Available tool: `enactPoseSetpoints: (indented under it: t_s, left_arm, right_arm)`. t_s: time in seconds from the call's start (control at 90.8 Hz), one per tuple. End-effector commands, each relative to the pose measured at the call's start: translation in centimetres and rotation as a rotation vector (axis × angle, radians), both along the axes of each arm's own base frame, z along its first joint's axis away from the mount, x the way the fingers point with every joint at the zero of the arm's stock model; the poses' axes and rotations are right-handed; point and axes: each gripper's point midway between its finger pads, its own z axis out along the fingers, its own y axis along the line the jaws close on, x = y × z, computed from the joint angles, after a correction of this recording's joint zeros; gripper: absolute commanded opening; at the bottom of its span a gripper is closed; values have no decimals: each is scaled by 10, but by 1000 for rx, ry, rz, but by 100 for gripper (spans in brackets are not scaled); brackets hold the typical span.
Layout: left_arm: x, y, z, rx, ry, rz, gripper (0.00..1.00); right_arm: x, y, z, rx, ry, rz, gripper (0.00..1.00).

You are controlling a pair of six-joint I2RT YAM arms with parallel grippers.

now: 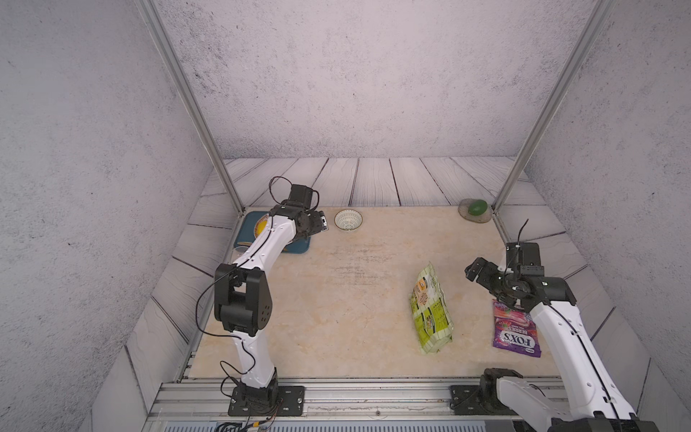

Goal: Pour the oats into the breakfast bowl
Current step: Pick up the bowl from the center of the board.

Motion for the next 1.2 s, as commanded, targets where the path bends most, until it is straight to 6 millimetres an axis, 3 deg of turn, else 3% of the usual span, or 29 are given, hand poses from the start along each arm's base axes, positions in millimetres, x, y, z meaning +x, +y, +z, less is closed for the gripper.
enactPoseSetpoints:
  t_s: [0.0, 0.242, 0.44, 0.705, 0.749, 0.837, 1.046, 1.189]
  left_arm:
    - [8, -13, -13, -90, 71, 51, 80]
    - [50, -31, -57, -151, 136, 160, 73]
    - [82, -44, -71, -233, 99, 219, 72]
    - [95, -56, -91, -271, 125, 224, 68]
    - [95, -57, -107, -266, 149, 226, 67]
    - [95, -59, -116, -266, 162, 225, 64]
    - [94, -61, -129, -266, 192, 229, 47]
    - [91, -63, -126, -270, 209, 227, 24]
  right_arm:
    - [-16, 6, 5, 19, 49, 22, 99]
    - [-24, 12, 15, 66, 23, 21, 99]
    - [-24, 2, 25, 10, -33, -7, 99]
    - [-18, 0, 28, -4, -62, -7, 99]
    - [-16, 0, 27, -4, -59, -5, 99]
    - [-13, 1, 24, -2, -47, 3, 99]
    - [-5, 3, 22, 0, -24, 24, 99]
    - [-4, 6, 21, 7, -17, 42, 99]
